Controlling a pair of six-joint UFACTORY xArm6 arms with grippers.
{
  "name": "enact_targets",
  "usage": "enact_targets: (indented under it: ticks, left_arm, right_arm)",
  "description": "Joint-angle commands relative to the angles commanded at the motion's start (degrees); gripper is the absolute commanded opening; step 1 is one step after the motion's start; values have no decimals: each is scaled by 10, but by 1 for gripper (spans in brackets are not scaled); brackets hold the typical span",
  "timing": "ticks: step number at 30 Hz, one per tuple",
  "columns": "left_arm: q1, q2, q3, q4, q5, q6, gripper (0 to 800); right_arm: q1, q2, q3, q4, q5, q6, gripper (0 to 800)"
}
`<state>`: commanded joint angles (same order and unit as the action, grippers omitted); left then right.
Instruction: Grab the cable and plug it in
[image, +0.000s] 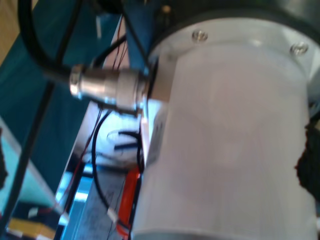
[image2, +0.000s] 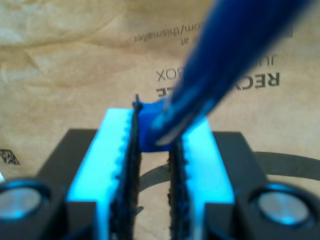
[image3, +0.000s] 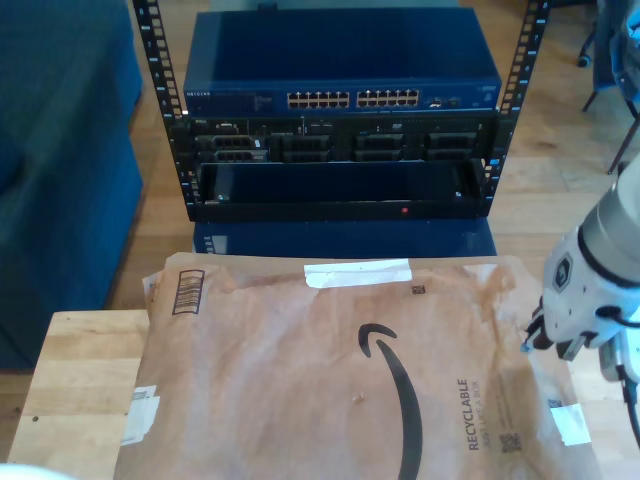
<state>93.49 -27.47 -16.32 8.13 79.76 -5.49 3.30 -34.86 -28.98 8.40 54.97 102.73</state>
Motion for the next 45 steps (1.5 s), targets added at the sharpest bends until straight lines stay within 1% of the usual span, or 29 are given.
enact_targets:
  ticks: [2,4,7,9,15,19,22,27,33,36,39,45]
  left_arm:
    - [33,0,29,1,-56,37,800]
    - [51,0,55,0,-109,68,800]
    - [53,4,86,-12,-158,70,800]
    - [54,3,97,-32,-187,70,800]
    - [54,3,98,-33,-190,71,800]
    - [54,2,98,-33,-190,71,800]
    - [54,2,98,-33,-190,71,800]
    - [54,3,98,-33,-190,71,800]
    - [54,3,98,-33,-190,71,800]
    - [54,3,98,-33,-190,71,800]
    - [54,3,98,-33,-190,71,800]
    - [54,3,98,-33,-190,70,800]
  right_arm:
    - [6,2,11,1,-25,1,1]
    - [9,5,11,1,-39,1,1]
    - [30,18,11,1,-87,1,1]
    - [47,31,11,1,-134,3,1]
    - [138,28,33,-4,-294,20,1]
    - [140,28,48,-10,-375,43,0]
    - [139,28,62,-42,-449,45,0]
    - [126,33,59,-46,-498,47,0]
    - [123,42,97,-48,-584,43,0]
    - [121,41,124,-47,-595,44,0]
    - [120,39,135,-47,-605,42,0]
    - [120,39,133,-51,-606,41,0]
